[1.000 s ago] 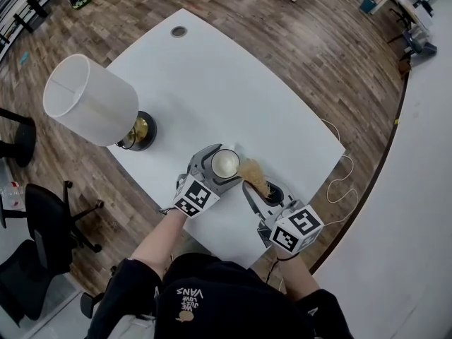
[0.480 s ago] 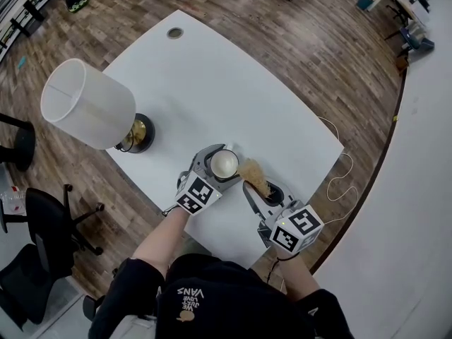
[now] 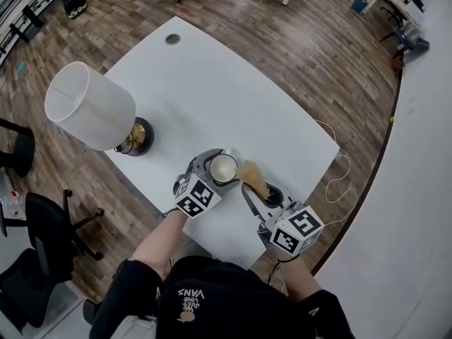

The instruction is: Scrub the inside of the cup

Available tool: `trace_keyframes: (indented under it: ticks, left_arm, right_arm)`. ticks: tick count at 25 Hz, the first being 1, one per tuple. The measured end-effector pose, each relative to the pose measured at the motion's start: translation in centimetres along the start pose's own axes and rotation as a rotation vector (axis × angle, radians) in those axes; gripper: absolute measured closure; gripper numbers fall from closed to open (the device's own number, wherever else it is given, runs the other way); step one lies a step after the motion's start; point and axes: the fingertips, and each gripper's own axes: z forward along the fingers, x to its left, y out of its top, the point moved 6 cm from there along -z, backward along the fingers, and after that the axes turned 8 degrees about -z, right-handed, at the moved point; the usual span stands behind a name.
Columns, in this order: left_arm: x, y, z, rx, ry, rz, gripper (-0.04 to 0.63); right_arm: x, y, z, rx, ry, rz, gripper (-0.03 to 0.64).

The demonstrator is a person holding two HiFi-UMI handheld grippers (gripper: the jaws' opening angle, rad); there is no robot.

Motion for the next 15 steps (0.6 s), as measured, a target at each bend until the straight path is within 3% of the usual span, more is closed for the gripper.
trace_keyframes:
  ticks: [4, 15]
  left_arm:
    - [-0.4, 0.6, -1.5, 0.020, 0.024, -0.011, 0.173]
    - [-4.2, 4.0, -6.5, 0.024, 0.109, 0.091, 0.173]
  right_arm:
    - [0.8, 0.0, -0.3, 0.000, 0.024, -0.005, 0.517]
    - [4.0, 1.8, -1.7, -0.045, 0.109, -0.045, 0.517]
